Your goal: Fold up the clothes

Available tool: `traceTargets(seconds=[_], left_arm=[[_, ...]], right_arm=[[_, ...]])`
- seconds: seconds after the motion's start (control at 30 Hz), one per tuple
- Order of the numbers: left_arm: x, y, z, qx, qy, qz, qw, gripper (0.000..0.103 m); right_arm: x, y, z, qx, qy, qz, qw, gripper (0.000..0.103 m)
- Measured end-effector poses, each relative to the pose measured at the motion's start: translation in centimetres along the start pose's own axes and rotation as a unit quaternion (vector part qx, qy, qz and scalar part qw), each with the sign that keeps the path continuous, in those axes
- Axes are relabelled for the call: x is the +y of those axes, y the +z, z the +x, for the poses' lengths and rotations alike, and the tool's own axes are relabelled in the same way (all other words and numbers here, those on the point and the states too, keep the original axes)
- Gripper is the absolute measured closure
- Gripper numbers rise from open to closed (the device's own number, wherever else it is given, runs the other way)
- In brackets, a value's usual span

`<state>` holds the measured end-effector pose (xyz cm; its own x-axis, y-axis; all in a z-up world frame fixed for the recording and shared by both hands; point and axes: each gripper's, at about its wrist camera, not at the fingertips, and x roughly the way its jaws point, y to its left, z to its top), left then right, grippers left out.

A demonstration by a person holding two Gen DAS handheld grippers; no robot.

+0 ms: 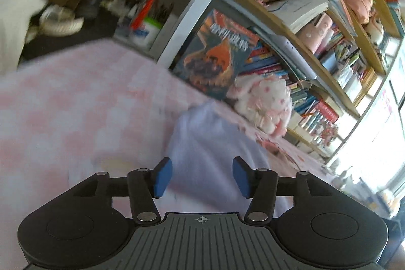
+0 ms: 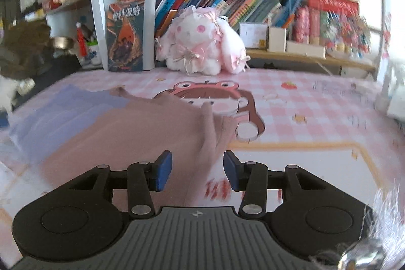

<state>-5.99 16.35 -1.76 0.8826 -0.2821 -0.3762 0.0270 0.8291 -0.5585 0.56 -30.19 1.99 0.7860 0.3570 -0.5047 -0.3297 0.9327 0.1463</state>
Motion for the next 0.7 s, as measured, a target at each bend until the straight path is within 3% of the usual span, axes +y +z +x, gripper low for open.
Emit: traceTargets(seconds=[0.17, 0.23, 0.43, 0.7], left_arm=[[0.0, -2.5, -1.3, 0.015, -0.006, -0.053, 0.9985, 0.044], [-0.2, -3.0, -1.5, 0.018, -0.009, -0.065, 0.9977, 0.038], [-0.6, -3.6, -1.5, 0.022, -0.021, -0.095, 0.9950, 0.037], [-0.7, -2.6, 0.3, 0.030, 0.013, -0.146, 0.9887, 0.037]], right_arm=[[-0.1, -2.0, -3.0, -0.016, 0.009, 0.059, 0.998, 0.056], [0.3, -2.8, -3.9, -0.021, 0.010, 0.068, 0.997, 0.052], [0.9, -4.5, -4.7, -0.021, 0.014, 0.087, 0.996, 0.048], [0.1, -4.3, -3.3, -0.016, 0.014, 0.112, 0.994, 0.048]])
